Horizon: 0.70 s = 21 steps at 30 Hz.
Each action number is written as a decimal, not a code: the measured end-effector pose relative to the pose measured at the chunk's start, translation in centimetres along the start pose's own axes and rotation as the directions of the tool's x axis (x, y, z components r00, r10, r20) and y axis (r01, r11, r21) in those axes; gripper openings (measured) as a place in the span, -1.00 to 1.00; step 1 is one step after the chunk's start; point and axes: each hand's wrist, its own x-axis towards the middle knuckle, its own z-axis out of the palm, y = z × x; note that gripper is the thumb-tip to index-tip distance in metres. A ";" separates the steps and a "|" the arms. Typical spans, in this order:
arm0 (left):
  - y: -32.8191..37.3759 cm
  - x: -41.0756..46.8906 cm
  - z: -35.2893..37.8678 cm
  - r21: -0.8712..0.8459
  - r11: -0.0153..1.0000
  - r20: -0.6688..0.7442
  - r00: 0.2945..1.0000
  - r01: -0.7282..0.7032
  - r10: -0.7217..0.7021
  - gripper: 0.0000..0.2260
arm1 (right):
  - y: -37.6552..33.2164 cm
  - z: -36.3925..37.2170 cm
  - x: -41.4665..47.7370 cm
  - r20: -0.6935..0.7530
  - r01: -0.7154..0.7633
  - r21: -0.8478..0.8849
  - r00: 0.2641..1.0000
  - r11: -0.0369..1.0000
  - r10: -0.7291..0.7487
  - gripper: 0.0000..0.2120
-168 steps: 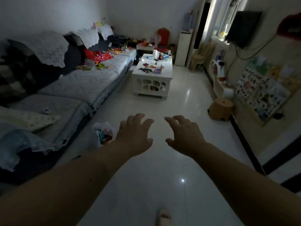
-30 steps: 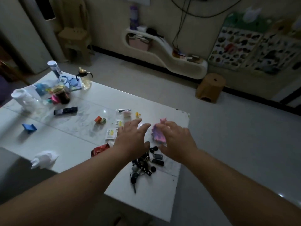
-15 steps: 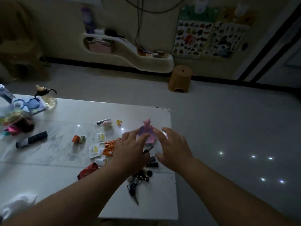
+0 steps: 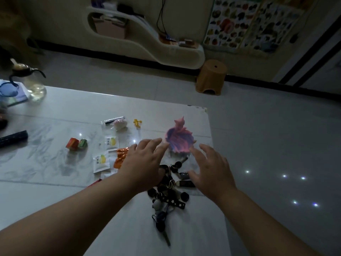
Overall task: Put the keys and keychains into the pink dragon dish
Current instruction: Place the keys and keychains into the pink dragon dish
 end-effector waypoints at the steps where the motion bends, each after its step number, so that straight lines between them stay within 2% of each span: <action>1: -0.4 0.1 1.6 0.002 1.000 -0.015 1.000 -0.005 0.005 -0.33 | 0.4 1.6 -0.1 -0.015 0.010 -0.006 1.000 1.000 -0.010 -0.42; 10: 0.0 -0.2 11.3 0.017 1.000 -0.243 0.970 0.022 -0.017 -0.33 | 1.7 10.6 0.4 -0.203 0.127 -0.108 0.968 0.986 -0.147 -0.36; 15: 4.0 -6.1 12.4 0.004 0.998 -0.317 0.946 0.069 -0.064 -0.34 | 0.1 11.3 -6.7 -0.287 0.132 -0.136 0.943 0.982 -0.167 -0.35; 21: 9.8 -15.4 9.6 0.006 1.000 -0.482 0.876 -0.017 0.018 -0.33 | -2.2 8.3 -17.4 -0.329 0.159 -0.209 0.918 0.965 -0.222 -0.32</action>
